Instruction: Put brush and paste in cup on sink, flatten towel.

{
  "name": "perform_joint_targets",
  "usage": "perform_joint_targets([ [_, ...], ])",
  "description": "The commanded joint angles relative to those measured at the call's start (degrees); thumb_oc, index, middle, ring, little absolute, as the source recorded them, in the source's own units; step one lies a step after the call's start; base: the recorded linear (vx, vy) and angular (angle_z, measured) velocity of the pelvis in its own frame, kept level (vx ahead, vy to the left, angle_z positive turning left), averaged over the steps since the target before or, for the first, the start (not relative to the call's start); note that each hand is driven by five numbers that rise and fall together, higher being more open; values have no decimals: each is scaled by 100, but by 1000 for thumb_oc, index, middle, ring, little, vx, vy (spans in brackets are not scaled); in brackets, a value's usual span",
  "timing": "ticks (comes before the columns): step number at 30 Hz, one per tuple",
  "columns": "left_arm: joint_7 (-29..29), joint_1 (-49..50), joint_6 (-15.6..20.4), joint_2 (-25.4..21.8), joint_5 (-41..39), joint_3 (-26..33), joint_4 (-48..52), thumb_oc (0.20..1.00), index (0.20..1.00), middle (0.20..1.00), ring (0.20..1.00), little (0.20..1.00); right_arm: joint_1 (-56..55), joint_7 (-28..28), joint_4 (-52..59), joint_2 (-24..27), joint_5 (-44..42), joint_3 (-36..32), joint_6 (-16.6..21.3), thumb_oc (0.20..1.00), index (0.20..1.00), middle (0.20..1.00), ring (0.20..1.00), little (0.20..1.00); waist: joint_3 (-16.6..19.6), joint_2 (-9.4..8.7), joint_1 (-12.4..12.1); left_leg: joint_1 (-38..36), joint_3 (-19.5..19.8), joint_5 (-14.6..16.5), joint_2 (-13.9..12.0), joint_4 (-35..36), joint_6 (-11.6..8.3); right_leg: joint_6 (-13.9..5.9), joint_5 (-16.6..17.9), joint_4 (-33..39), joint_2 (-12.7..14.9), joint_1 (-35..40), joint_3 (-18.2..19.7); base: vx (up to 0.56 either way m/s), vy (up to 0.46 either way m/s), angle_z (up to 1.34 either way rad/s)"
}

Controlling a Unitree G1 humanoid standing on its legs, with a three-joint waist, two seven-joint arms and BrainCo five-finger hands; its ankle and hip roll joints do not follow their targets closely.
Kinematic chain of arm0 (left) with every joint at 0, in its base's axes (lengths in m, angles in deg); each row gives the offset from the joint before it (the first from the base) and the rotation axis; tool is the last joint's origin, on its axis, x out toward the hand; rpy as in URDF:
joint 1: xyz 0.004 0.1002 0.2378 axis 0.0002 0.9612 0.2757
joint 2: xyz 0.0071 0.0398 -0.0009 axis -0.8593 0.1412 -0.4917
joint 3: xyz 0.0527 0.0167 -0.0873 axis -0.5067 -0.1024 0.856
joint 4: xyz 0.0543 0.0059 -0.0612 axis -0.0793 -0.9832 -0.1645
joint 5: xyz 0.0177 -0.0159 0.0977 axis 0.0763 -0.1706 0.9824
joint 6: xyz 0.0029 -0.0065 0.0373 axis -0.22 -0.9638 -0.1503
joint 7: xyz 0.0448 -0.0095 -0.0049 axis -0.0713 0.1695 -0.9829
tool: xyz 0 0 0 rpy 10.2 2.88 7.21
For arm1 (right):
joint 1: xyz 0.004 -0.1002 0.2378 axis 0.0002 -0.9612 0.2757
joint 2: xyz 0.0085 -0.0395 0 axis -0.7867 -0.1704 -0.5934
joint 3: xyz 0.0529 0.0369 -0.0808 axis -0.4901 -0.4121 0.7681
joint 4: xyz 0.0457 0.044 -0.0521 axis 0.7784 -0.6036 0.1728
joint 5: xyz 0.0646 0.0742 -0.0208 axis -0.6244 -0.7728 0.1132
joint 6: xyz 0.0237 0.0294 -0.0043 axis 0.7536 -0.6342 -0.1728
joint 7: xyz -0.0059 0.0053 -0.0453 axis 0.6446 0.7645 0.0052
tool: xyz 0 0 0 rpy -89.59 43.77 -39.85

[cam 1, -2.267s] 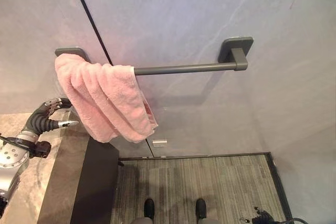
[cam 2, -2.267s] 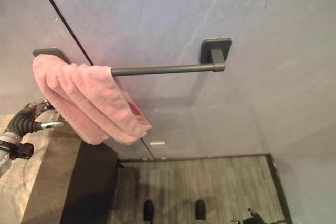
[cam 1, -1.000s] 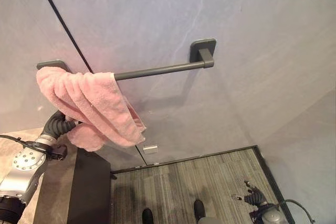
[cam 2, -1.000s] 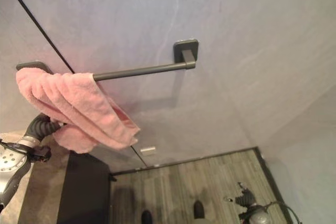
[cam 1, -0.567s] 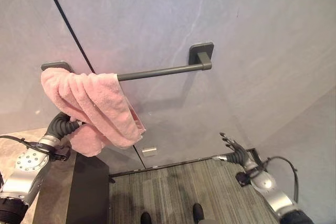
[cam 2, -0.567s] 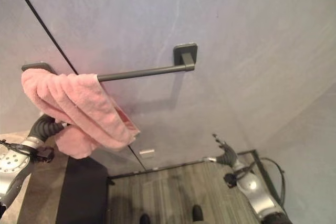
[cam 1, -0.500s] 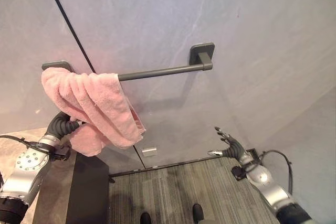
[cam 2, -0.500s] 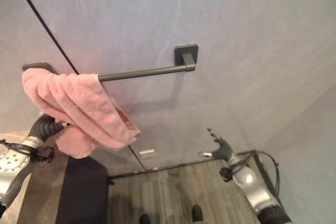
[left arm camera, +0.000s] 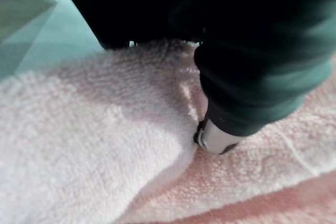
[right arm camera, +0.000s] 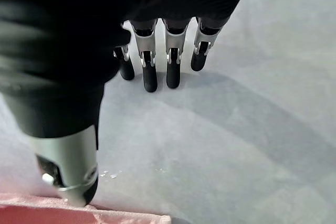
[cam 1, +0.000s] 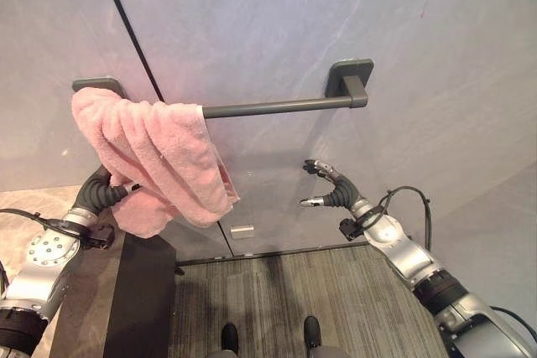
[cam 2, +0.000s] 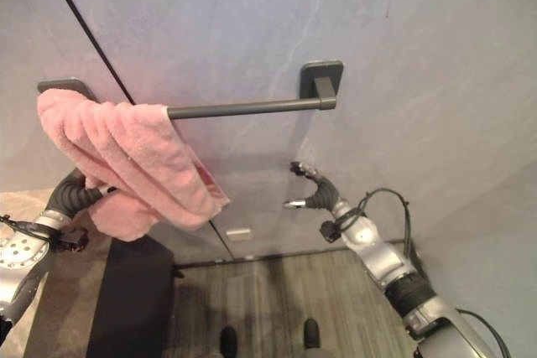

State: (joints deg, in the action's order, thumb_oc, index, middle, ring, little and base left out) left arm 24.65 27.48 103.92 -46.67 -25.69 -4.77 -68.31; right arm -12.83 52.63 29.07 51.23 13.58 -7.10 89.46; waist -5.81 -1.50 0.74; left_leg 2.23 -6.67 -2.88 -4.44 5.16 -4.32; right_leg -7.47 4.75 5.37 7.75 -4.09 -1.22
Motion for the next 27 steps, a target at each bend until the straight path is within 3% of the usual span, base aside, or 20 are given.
perform_joint_targets([
  [1,-132,-501,214,-311,-224,57,133,200,200,200,200,200,649,-73,221,-366,-123,334,242,1000,1000,1000,1000,1000,171,-290,-146,108,74,-34,-474,-16,-345,-537,326,-37,822,-164,-131,0,0,0],
  [15,-180,-619,172,-212,-224,-2,54,200,200,200,200,200,1297,246,413,-620,-701,966,142,1000,1000,1000,1000,1000,160,-311,-233,100,86,-50,-519,-16,-364,-493,292,-37,790,-136,-158,0,0,0],
  [20,-186,-584,177,-164,-239,63,47,200,200,200,200,200,1453,245,239,-737,-653,1058,41,1000,1000,1000,1000,1000,190,-321,-266,98,88,-43,-516,-16,-364,-487,288,-37,799,-127,-152,0,0,0],
  [27,-195,-653,118,-211,-256,-34,-13,200,200,200,200,200,1588,278,-432,-1123,-1412,1307,-153,1000,1000,1000,1000,1000,230,-344,-357,87,95,-46,-508,-16,-358,-476,295,-37,811,-109,-172,0,0,0],
])
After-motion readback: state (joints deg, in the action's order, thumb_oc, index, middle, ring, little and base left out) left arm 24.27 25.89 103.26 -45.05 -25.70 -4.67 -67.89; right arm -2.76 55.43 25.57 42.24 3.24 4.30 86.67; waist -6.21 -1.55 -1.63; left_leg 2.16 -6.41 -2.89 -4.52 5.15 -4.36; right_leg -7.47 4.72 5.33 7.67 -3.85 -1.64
